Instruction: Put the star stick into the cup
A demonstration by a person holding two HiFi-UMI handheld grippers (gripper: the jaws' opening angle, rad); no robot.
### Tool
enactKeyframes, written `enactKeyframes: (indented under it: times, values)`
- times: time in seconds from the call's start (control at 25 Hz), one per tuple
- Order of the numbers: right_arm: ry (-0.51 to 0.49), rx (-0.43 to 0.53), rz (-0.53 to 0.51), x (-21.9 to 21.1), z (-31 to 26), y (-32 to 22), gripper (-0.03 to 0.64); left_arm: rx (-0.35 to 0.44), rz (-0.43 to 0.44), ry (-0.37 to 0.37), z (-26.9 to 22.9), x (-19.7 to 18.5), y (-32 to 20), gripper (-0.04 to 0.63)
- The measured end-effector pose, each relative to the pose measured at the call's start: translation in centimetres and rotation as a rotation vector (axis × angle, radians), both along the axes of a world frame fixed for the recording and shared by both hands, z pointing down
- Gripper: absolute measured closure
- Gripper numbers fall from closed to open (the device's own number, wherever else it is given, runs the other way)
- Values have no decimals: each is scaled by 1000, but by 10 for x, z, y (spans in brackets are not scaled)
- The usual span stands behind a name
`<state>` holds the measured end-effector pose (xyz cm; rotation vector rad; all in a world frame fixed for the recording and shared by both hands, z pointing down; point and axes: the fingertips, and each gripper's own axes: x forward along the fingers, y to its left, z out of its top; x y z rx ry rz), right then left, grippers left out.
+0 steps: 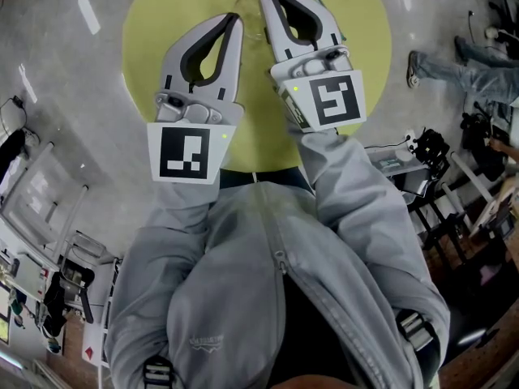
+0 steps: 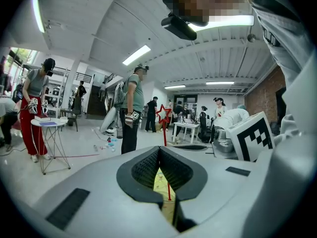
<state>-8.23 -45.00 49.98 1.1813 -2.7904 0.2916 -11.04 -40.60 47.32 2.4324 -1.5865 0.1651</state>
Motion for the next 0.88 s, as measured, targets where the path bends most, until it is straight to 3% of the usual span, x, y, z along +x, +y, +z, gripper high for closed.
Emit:
enactKeyframes:
  times: [0.88]
  values:
    - [65,-104,20,9,20,13,580,2,2,-7,-2,10,10,578]
